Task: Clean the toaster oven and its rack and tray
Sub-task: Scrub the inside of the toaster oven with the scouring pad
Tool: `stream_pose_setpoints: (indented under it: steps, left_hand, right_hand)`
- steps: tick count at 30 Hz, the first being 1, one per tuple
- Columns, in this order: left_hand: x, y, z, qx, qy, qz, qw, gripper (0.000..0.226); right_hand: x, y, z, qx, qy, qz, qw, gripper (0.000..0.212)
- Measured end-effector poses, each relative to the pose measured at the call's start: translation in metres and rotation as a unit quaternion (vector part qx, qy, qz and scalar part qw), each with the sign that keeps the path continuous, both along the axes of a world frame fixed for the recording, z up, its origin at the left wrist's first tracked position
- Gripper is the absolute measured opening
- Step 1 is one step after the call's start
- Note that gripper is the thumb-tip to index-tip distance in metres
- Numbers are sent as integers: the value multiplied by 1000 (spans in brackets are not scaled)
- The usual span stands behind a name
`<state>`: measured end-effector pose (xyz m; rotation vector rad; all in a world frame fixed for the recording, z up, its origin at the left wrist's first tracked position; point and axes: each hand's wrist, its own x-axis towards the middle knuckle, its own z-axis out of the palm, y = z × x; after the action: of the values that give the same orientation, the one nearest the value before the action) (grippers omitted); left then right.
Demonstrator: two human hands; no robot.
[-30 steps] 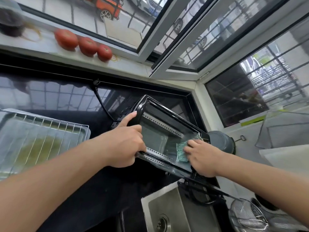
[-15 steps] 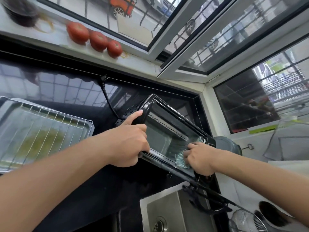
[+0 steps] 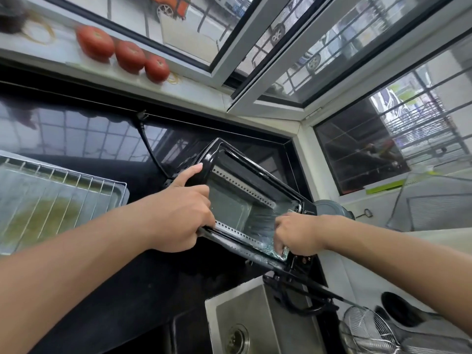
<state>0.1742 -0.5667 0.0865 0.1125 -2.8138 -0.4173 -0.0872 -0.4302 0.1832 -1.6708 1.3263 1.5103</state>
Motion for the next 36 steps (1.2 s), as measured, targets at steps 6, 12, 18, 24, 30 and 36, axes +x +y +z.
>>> stream_pose_setpoints:
  steps: [6,12,18,24,30,36]
  left_hand:
    - [-1,0,-2,22,10,-7,1000,37]
    - [-4,-2,-7,41,25,-17,999,34]
    - [-3,-3,-7,38,17,-12,999,35]
    - [-3,1,-8,31,29,-4,999,41]
    - [1,7,-11,-31,-7,-1,1000,20]
    - [0,4,-7,-30,2,-11,999,18]
  right_hand:
    - [5,-9,-19,3,1,-16,1000,51]
    - [-5,-6,16,10,-22,-49,999,52]
    - [5,-12,-27,-4,11,-20,1000,50]
    - [-14,4,6,13,-40,-19,999,57]
    - [12,6,-27,17,33,66,997,33]
    - [9,19,13,2,55,83,995,47]
